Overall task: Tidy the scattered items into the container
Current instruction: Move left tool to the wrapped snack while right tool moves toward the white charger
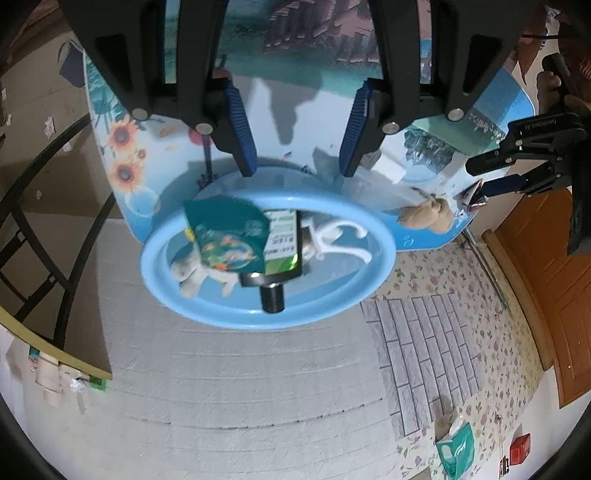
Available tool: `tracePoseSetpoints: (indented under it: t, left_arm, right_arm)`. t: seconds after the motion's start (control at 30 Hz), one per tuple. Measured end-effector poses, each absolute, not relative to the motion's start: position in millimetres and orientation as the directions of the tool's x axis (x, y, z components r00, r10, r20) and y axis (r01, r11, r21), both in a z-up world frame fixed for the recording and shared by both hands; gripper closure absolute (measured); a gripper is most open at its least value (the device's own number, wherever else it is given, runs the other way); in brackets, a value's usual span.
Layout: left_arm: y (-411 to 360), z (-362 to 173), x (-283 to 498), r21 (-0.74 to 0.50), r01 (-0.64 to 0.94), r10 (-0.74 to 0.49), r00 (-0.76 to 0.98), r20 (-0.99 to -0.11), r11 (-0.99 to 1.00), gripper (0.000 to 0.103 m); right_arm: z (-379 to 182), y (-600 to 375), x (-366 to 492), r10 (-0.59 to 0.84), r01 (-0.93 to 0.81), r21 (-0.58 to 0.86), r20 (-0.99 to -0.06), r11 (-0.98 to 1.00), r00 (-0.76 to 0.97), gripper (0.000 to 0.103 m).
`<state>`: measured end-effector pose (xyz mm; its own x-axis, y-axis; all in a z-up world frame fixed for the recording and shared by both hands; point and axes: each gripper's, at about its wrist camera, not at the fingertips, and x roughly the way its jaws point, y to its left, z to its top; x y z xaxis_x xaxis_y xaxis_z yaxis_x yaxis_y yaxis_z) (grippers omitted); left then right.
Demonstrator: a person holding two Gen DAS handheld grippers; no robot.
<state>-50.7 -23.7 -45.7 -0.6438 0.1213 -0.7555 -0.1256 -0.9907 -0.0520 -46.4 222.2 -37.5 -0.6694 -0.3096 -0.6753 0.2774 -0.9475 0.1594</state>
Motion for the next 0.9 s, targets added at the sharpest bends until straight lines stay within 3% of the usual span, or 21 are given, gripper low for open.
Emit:
tracePoseSetpoints:
  t: [0.1,0.3,0.47,0.57,0.9]
  left_arm:
    - [-35,-52,-51,-0.050,-0.091,0.097,-0.636,-0.766,-0.995,0.038]
    - [-63,-63,-58,-0.047,-0.002,0.038,-0.610,-0.791,-0.999,0.038]
    - [-87,-72,-67,-0.049,0.091,-0.014,-0.591,-0.806,-0.995,0.025]
    - [-98,-76,-74,-0.050,0.122,-0.030,-0.580,-0.814,-0.991,0.023]
    - [-114,-89,-101,-0.035,0.110,-0.031,-0.549,-0.835,-0.993,0.022]
  right_arm:
    - [-45,215,-45,-0.324,0.288,0.172,-0.694,-0.942,-0.643,0.057]
    - [-58,201,-49,-0.341,0.279,0.211,-0.725,-0.937,-0.598,0.057]
    - [-69,189,-57,-0.350,0.252,0.249,-0.755,-0.935,-0.554,0.056]
    - [-75,182,-61,-0.348,0.236,0.259,-0.766,-0.936,-0.540,0.045]
    - [-85,150,-76,-0.369,0.222,0.296,-0.793,-0.929,-0.485,0.040]
